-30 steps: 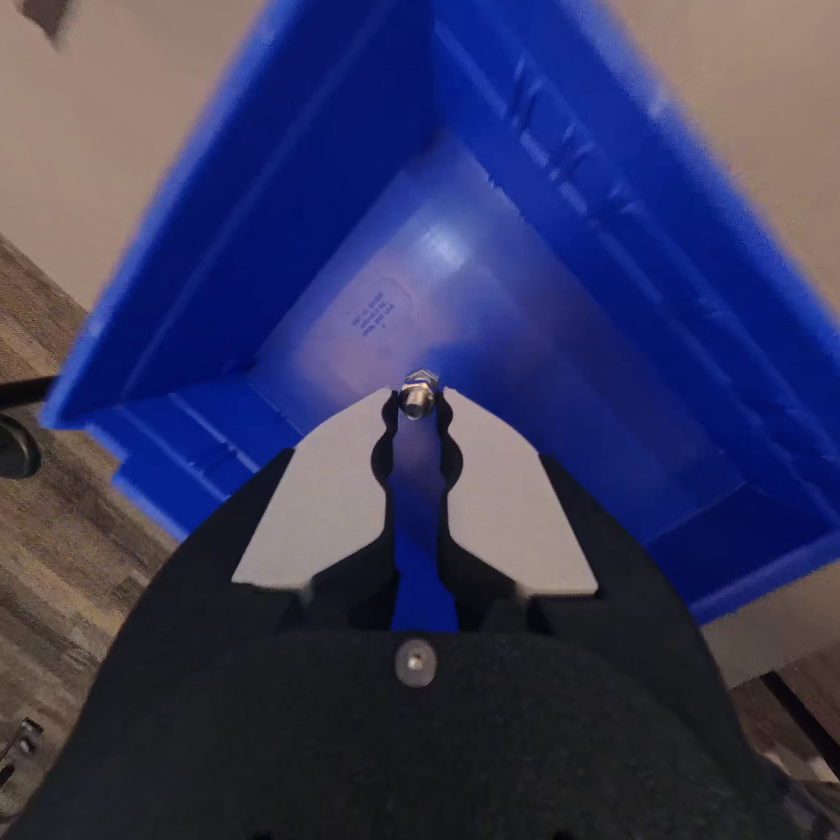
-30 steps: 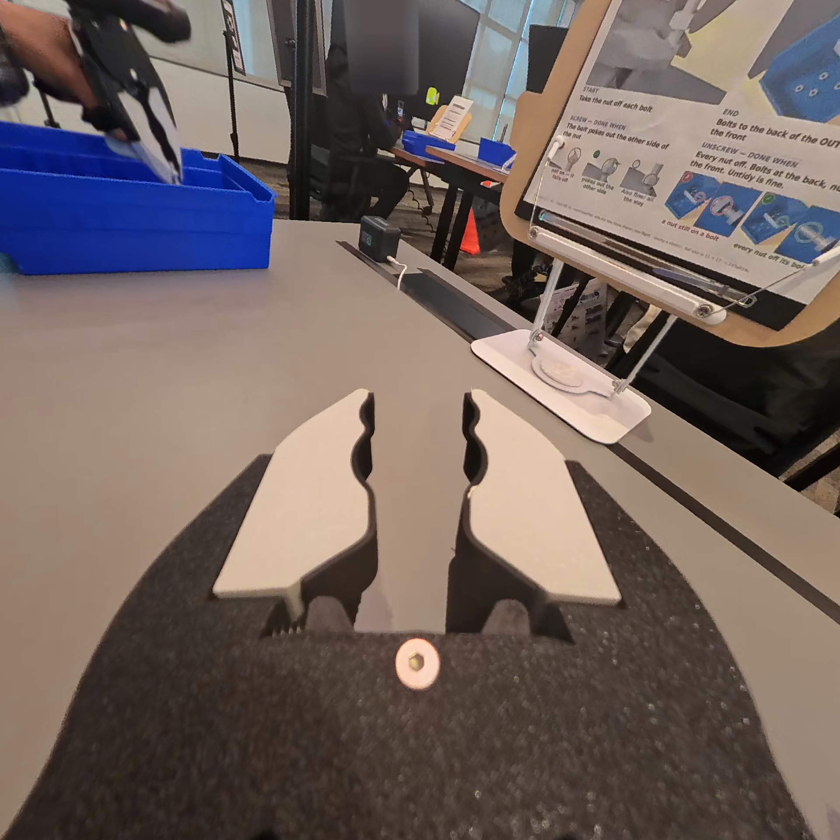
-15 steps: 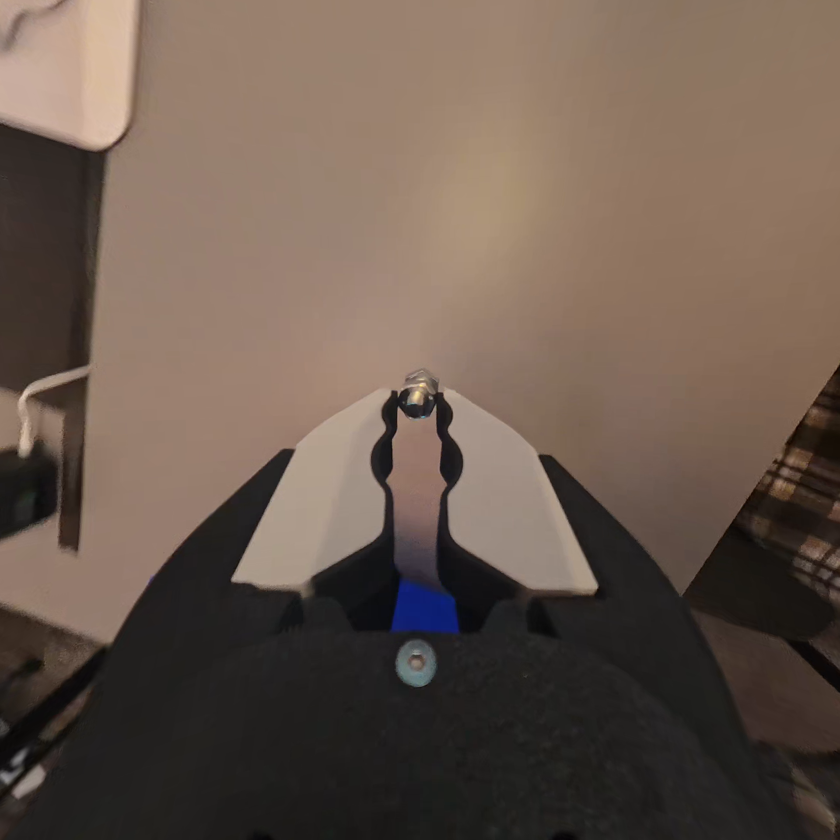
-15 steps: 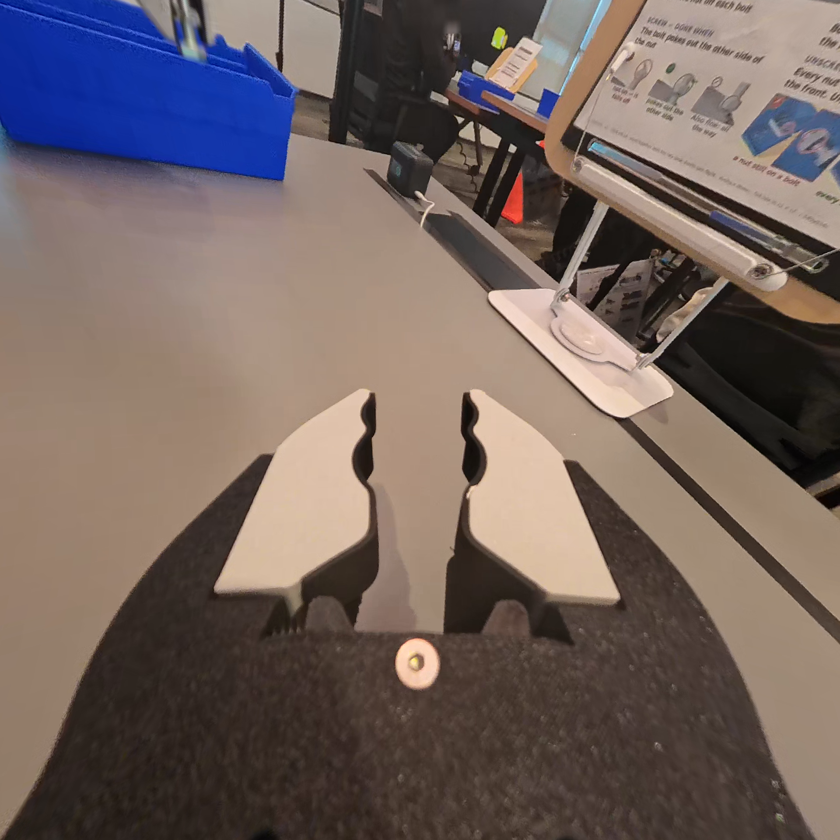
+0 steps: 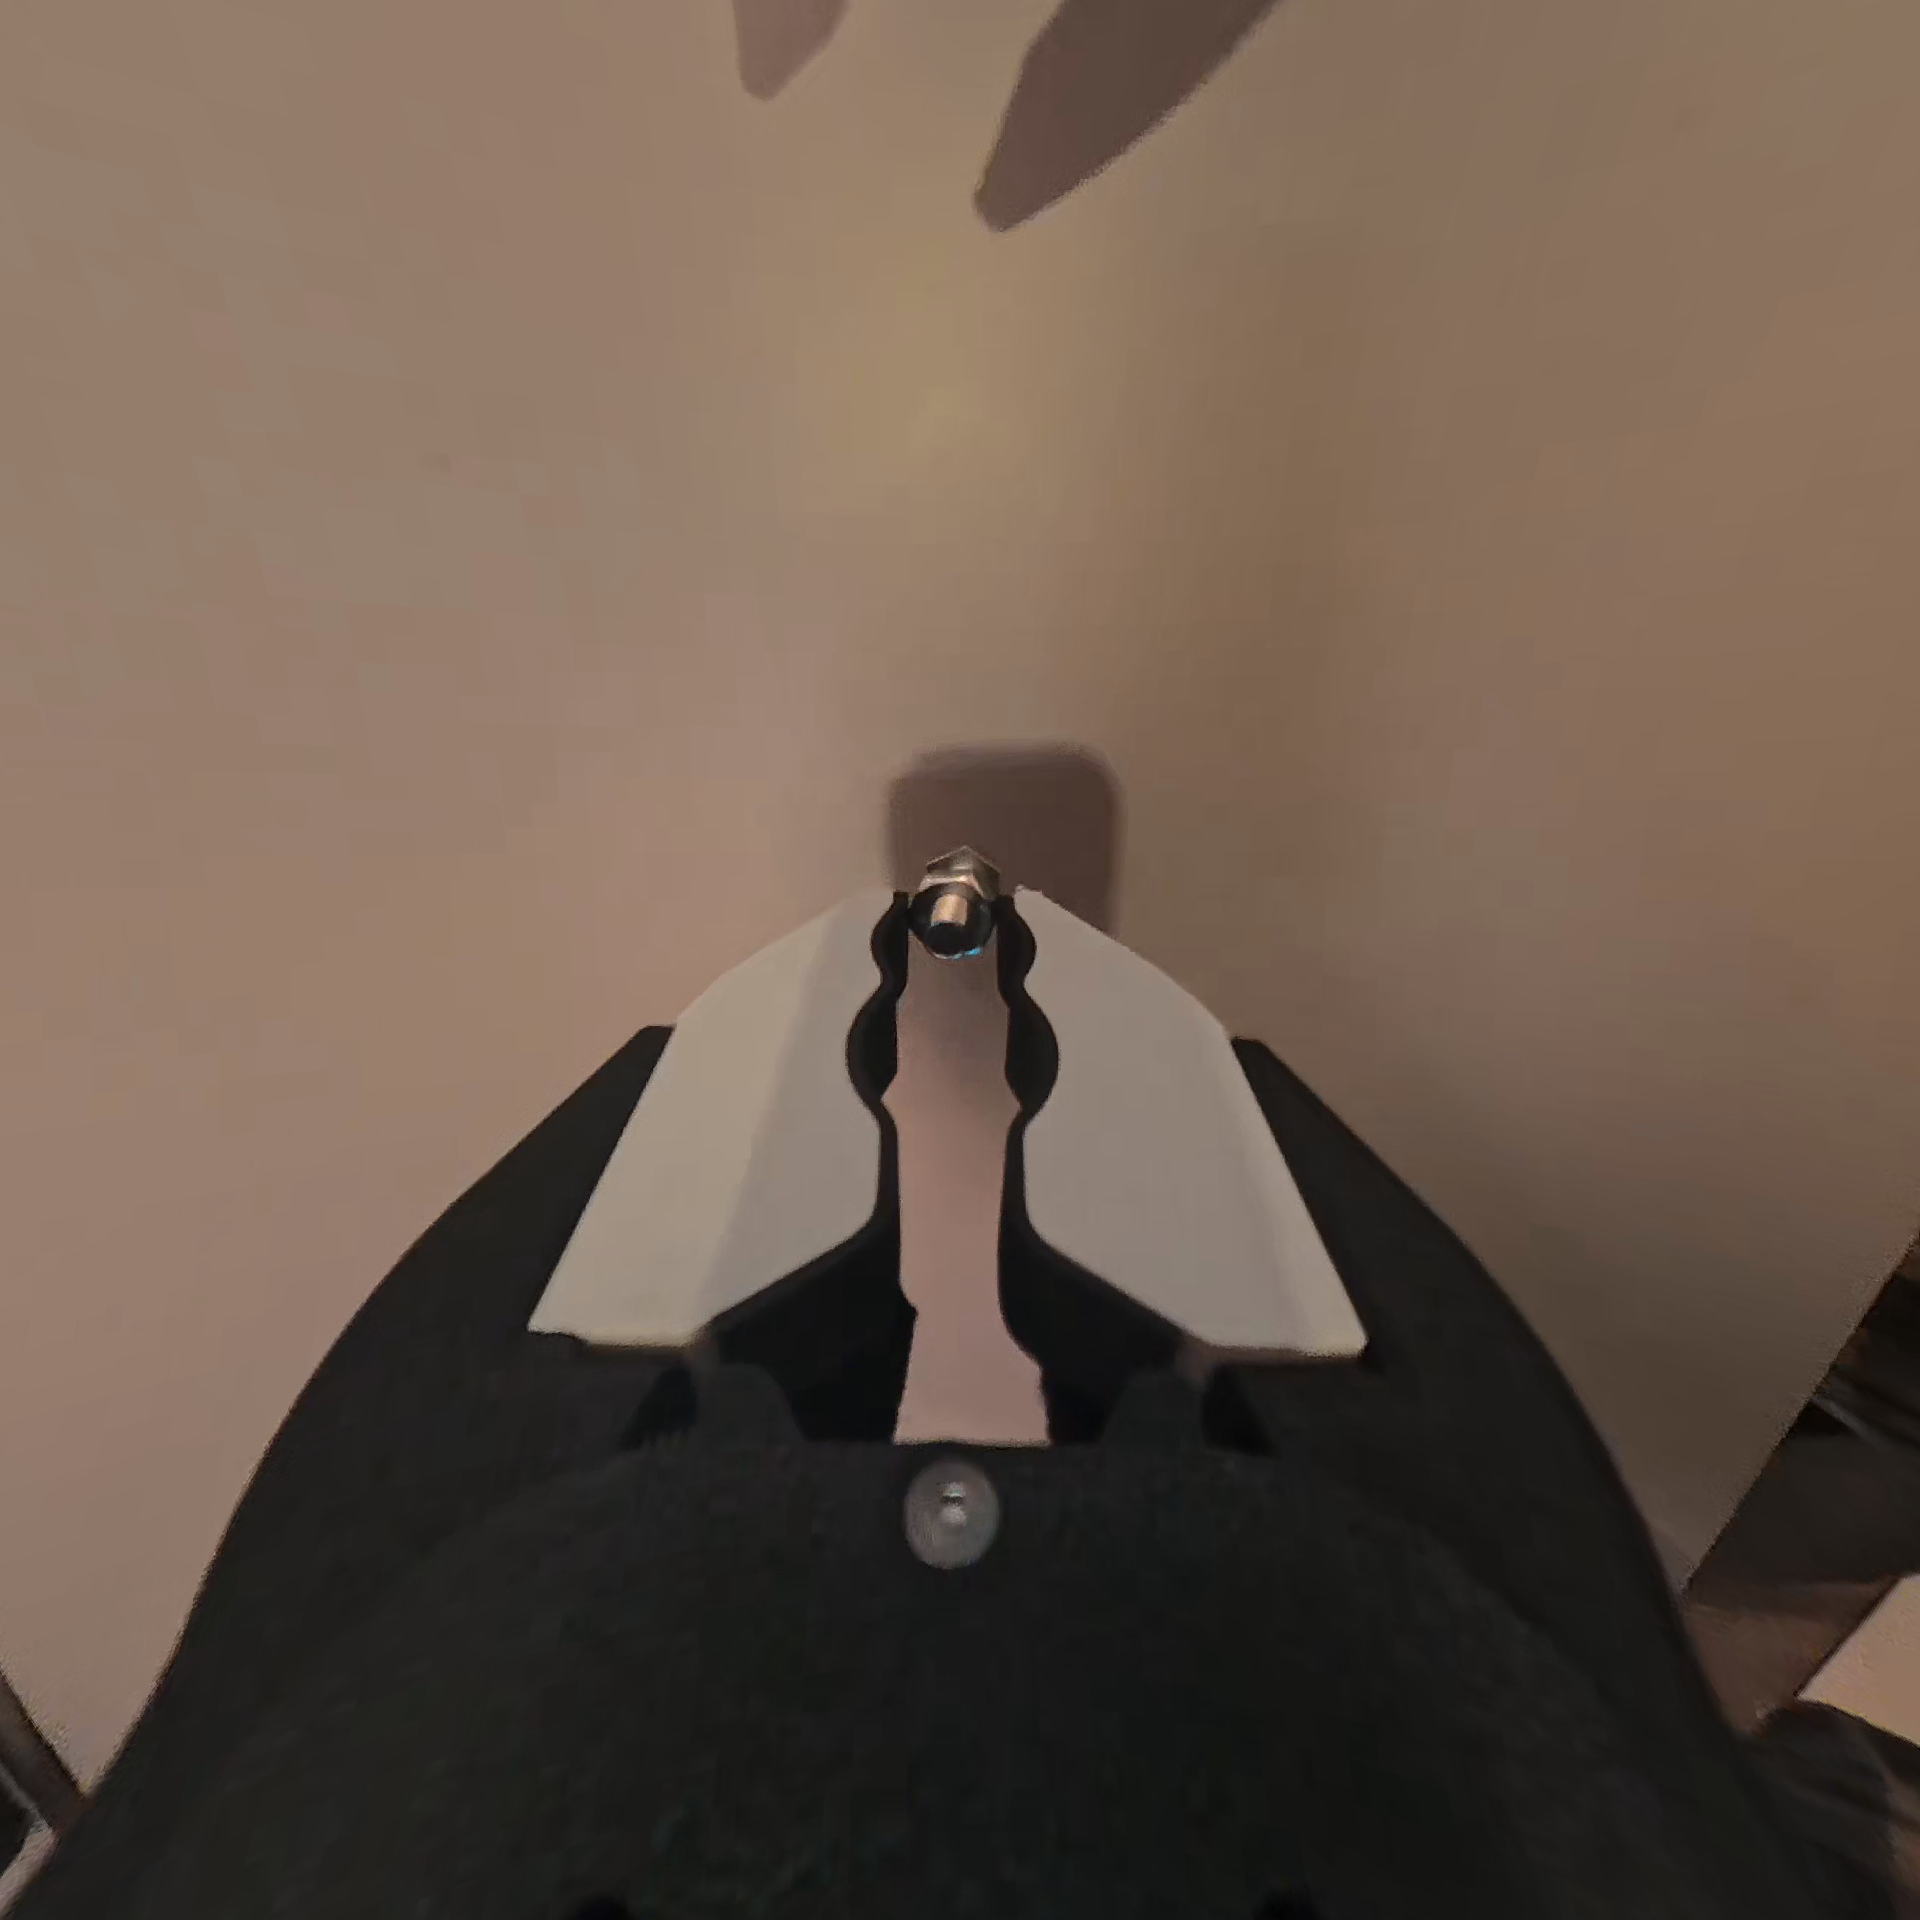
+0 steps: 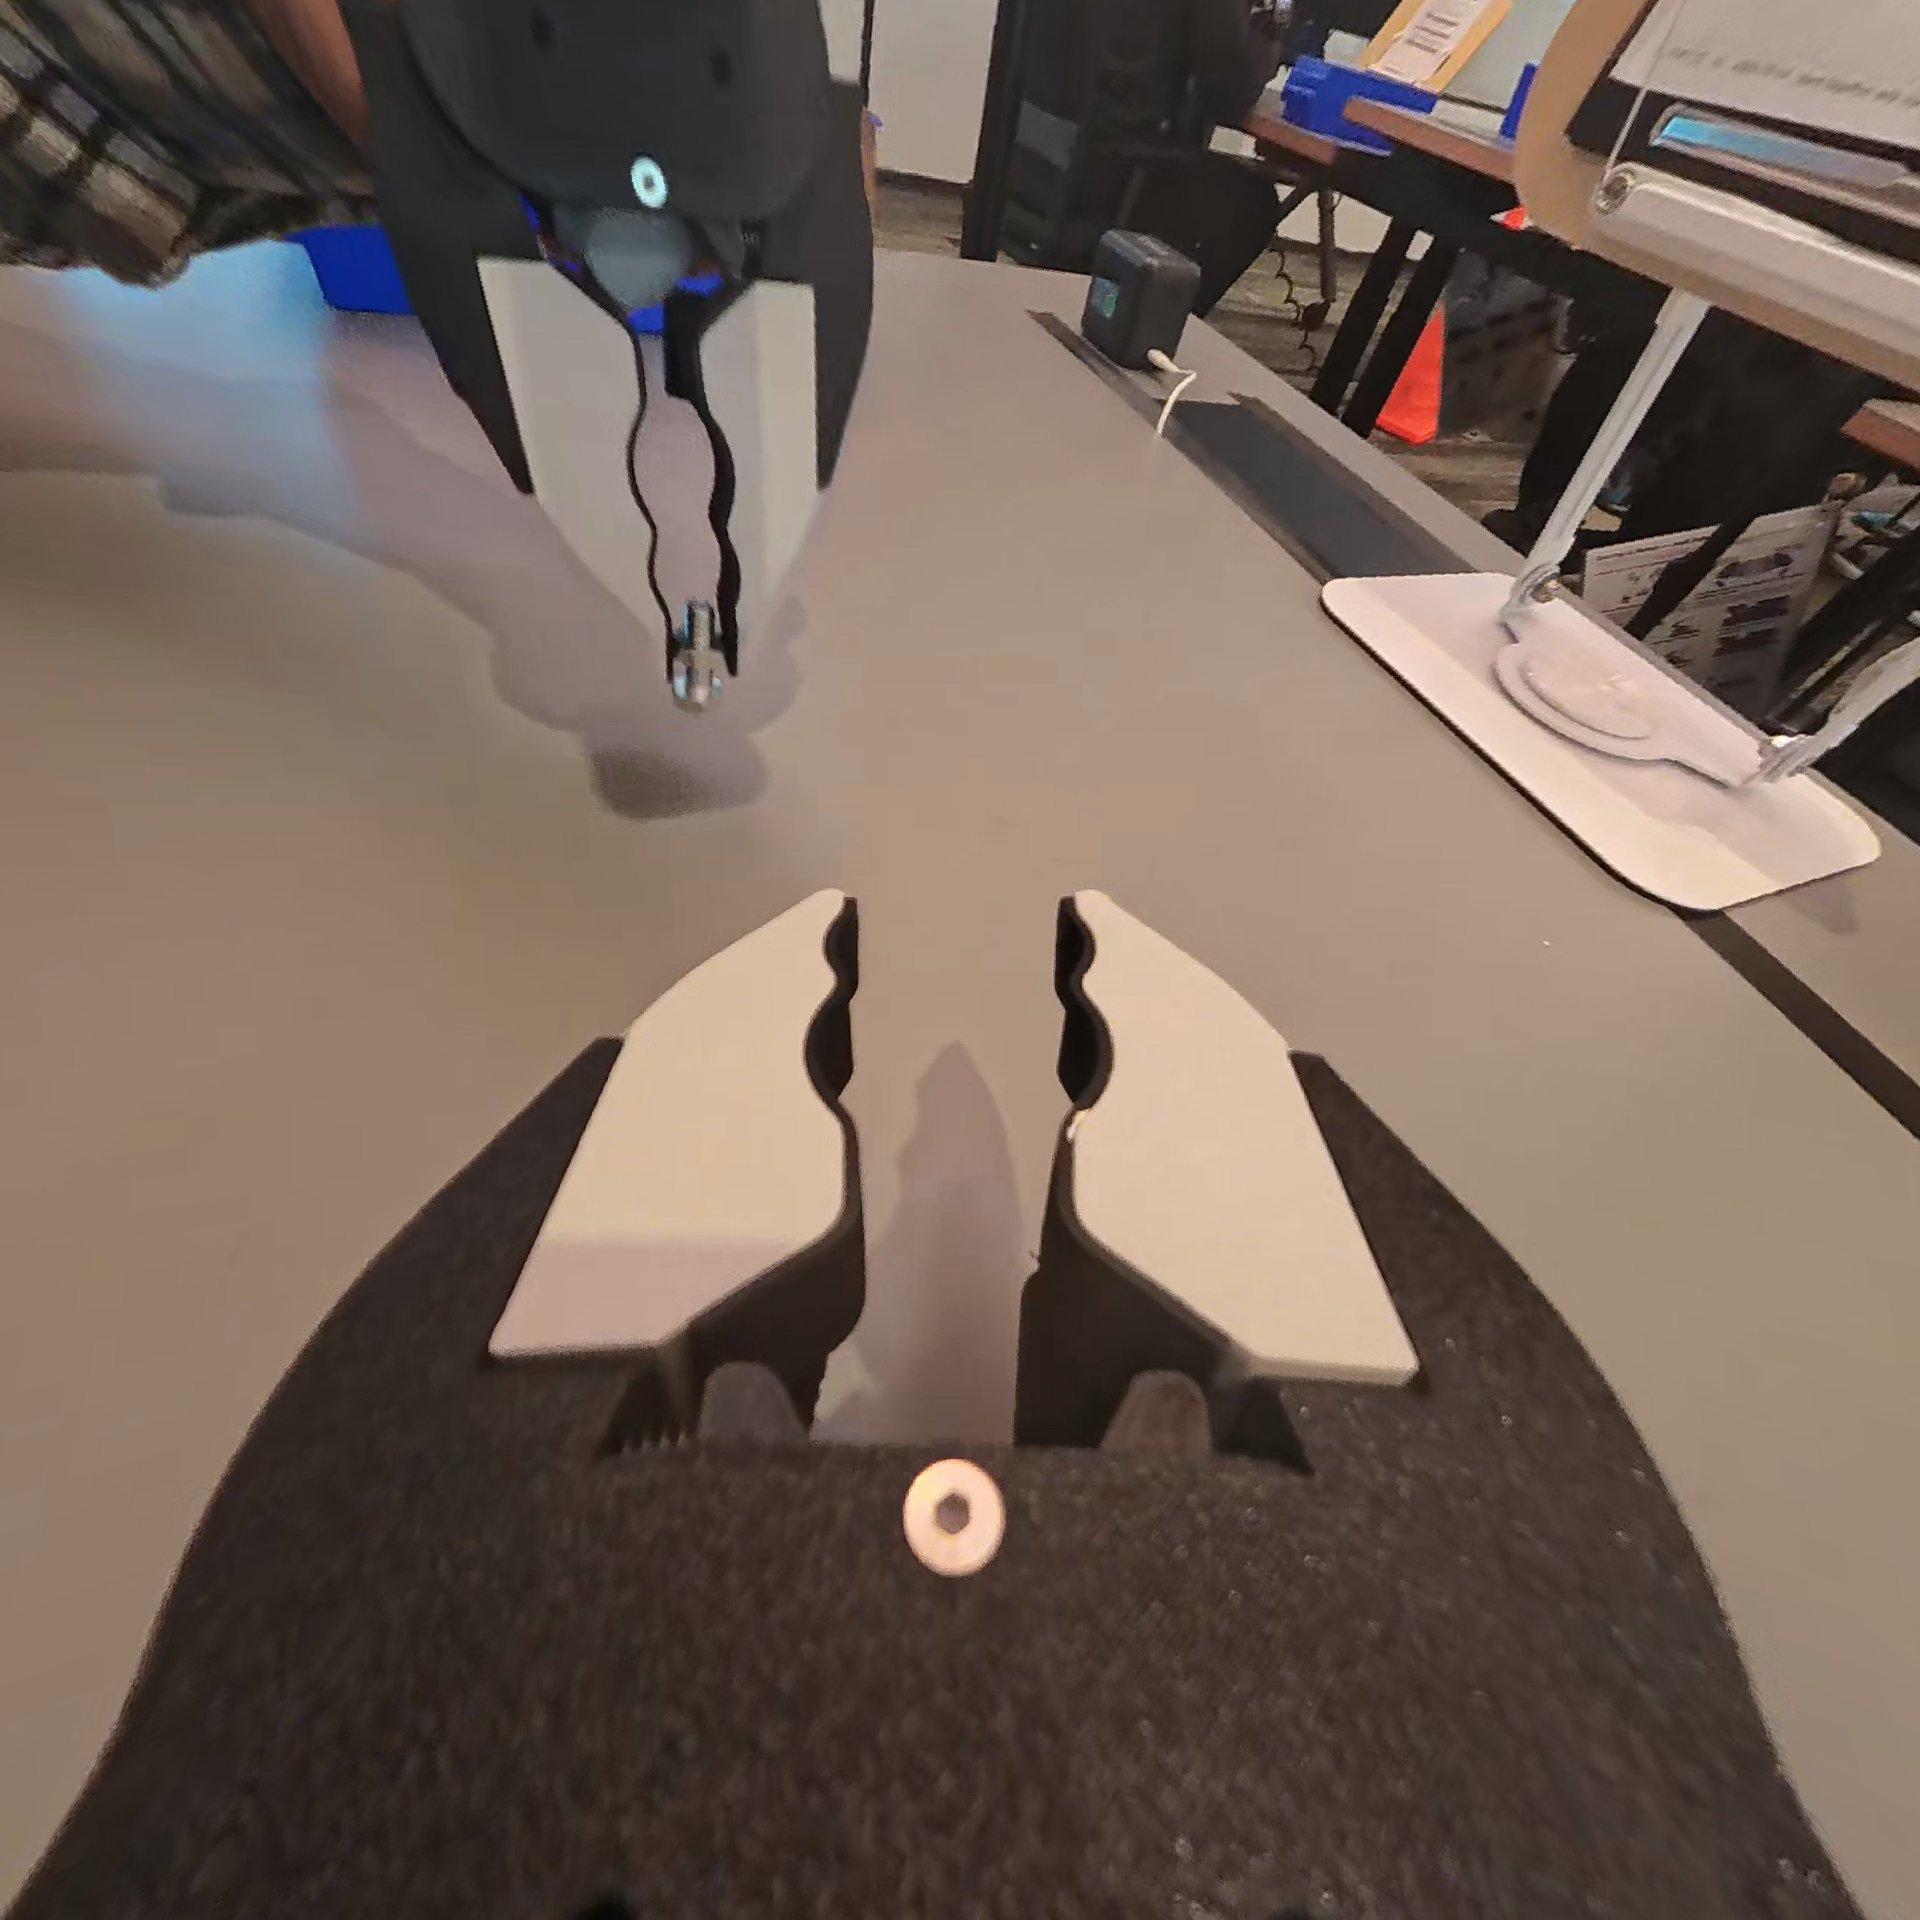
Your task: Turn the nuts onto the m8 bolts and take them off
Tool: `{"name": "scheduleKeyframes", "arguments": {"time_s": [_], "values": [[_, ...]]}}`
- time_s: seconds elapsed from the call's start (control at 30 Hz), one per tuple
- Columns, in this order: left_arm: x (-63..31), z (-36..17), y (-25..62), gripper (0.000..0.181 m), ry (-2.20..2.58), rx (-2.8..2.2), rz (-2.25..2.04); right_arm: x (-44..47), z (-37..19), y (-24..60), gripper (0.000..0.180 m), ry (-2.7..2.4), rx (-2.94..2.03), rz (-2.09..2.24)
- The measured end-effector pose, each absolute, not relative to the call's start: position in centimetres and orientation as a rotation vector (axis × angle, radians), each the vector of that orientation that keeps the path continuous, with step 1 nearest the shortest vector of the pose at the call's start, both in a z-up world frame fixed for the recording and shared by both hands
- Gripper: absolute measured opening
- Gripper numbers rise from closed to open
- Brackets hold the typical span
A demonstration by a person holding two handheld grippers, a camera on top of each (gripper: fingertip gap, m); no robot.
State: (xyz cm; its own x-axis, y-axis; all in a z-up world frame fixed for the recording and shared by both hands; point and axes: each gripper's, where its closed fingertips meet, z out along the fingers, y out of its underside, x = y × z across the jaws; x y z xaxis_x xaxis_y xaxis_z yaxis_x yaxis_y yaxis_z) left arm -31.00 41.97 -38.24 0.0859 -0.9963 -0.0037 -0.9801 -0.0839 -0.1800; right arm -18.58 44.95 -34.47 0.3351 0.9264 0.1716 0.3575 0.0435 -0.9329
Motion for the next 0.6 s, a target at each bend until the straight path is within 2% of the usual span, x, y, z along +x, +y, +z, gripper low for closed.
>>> {"name": "scheduleKeyframes", "arguments": {"time_s": [0.03,0.4,0.6], "values": [[-30.9,-38.7,41.9,0.016,2.034,-2.211,-0.186,-18.6,-34.5,44.9,0.036,-1.219,-1.525,0.669],[-30.1,-40.5,41.8,0.017,1.995,-2.194,-0.261,-18.7,-34.8,44.7,0.036,-1.235,-1.540,0.677],[-30.1,-39.5,42.4,0.034,1.887,-2.181,-0.337,-18.7,-34.7,44.6,0.039,-1.222,-1.544,0.694]]}}
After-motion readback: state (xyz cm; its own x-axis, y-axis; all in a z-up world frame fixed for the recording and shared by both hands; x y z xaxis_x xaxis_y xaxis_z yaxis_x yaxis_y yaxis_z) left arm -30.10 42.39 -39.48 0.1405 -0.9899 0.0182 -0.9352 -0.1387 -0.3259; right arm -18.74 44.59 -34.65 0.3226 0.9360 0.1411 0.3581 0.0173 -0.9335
